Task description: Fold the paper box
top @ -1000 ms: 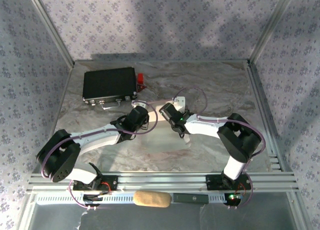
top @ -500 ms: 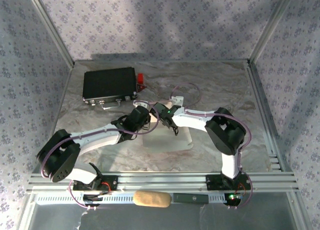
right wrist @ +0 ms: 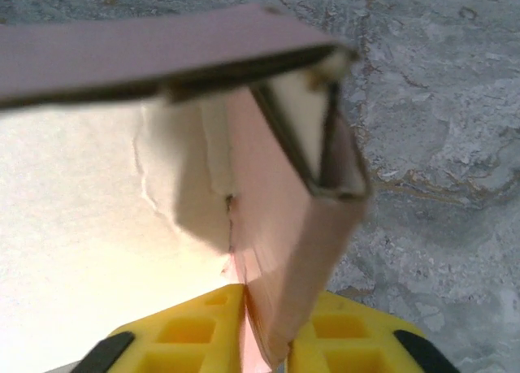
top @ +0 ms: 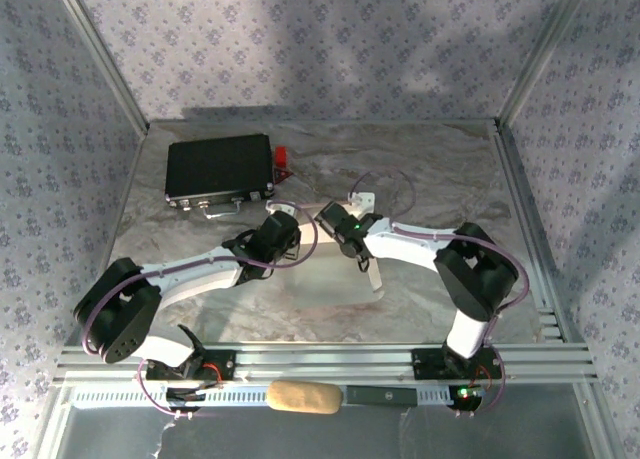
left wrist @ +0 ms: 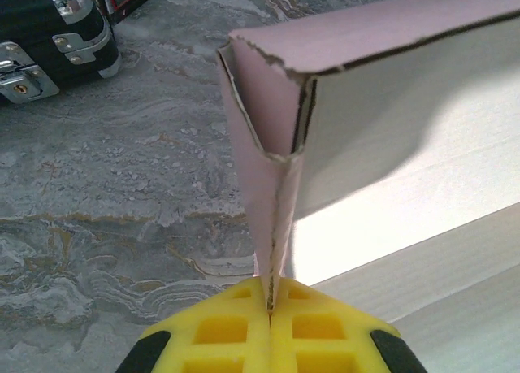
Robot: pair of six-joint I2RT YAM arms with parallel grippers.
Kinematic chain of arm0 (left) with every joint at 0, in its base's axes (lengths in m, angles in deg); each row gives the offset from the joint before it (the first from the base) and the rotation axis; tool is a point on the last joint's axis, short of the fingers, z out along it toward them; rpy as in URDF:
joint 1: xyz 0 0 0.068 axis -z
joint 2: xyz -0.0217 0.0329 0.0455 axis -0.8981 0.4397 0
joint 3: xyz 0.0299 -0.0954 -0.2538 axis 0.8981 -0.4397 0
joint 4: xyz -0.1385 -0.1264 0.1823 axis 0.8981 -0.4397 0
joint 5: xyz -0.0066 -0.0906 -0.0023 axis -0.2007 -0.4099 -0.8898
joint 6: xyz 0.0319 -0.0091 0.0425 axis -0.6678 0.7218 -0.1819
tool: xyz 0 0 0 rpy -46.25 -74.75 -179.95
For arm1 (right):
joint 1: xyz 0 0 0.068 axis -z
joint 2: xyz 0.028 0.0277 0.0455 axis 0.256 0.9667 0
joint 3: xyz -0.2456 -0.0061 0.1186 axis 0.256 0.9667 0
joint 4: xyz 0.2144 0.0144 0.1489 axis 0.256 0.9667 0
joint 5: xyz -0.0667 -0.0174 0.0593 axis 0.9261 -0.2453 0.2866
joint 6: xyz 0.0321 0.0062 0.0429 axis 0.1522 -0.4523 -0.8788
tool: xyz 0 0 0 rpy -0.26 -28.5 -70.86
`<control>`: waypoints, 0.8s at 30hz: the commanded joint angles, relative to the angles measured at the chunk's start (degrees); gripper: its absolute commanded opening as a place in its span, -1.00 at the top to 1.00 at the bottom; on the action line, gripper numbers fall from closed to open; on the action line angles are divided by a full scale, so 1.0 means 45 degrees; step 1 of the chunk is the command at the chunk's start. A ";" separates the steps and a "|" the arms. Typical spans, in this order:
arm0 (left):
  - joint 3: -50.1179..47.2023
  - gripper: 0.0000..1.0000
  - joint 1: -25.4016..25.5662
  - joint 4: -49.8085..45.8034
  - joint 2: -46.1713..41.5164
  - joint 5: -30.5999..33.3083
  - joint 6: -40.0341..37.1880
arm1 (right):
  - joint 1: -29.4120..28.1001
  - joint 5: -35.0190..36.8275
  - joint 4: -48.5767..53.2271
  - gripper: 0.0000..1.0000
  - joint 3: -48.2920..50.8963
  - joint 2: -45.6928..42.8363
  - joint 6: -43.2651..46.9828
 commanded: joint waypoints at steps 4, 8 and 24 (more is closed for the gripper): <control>0.0358 1.00 -0.0001 -0.0126 0.0073 0.0258 0.0052 | 0.0591 -0.1664 -0.0800 0.35 0.0481 -0.1449 0.0965; 0.0404 1.00 -0.0007 -0.0146 0.0108 0.0239 0.0051 | 0.0761 -0.2099 -0.1038 0.31 0.0561 -0.1881 0.1209; 0.0501 1.00 -0.0006 -0.0243 0.0174 0.0203 -0.0007 | 0.1031 -0.1632 -0.1123 0.49 0.0428 -0.0678 0.1126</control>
